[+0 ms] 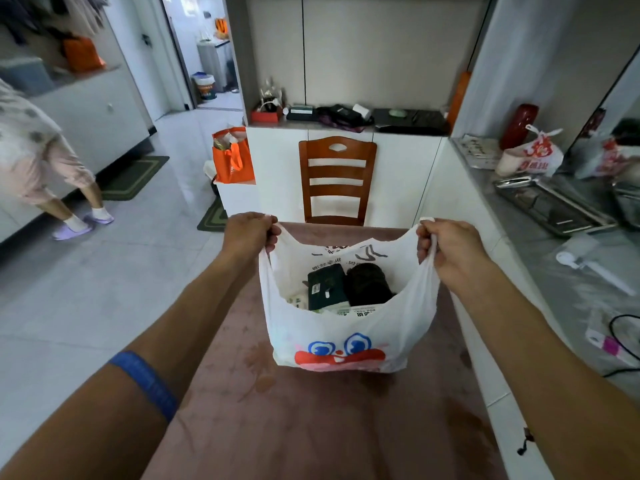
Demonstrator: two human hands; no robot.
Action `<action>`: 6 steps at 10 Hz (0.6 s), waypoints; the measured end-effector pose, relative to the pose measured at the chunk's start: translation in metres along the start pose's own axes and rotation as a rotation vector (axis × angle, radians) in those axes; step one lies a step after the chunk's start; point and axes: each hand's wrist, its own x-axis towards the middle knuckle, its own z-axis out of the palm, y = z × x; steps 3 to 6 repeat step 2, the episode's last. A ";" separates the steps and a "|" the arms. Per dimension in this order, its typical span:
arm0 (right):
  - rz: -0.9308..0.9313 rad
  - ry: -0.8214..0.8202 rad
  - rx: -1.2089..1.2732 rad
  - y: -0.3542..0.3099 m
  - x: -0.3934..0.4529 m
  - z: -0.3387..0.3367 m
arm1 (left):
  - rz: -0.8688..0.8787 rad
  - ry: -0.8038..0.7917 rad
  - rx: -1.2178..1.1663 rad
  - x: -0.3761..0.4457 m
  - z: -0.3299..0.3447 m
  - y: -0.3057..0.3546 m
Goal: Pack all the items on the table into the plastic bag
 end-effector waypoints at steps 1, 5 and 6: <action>0.085 0.067 -0.153 0.029 0.013 0.001 | -0.080 -0.121 0.087 0.016 0.007 -0.019; 0.126 0.116 -0.331 0.045 0.019 -0.007 | -0.114 -0.188 0.197 0.020 0.011 -0.036; 0.126 0.116 -0.331 0.045 0.019 -0.007 | -0.114 -0.188 0.197 0.020 0.011 -0.036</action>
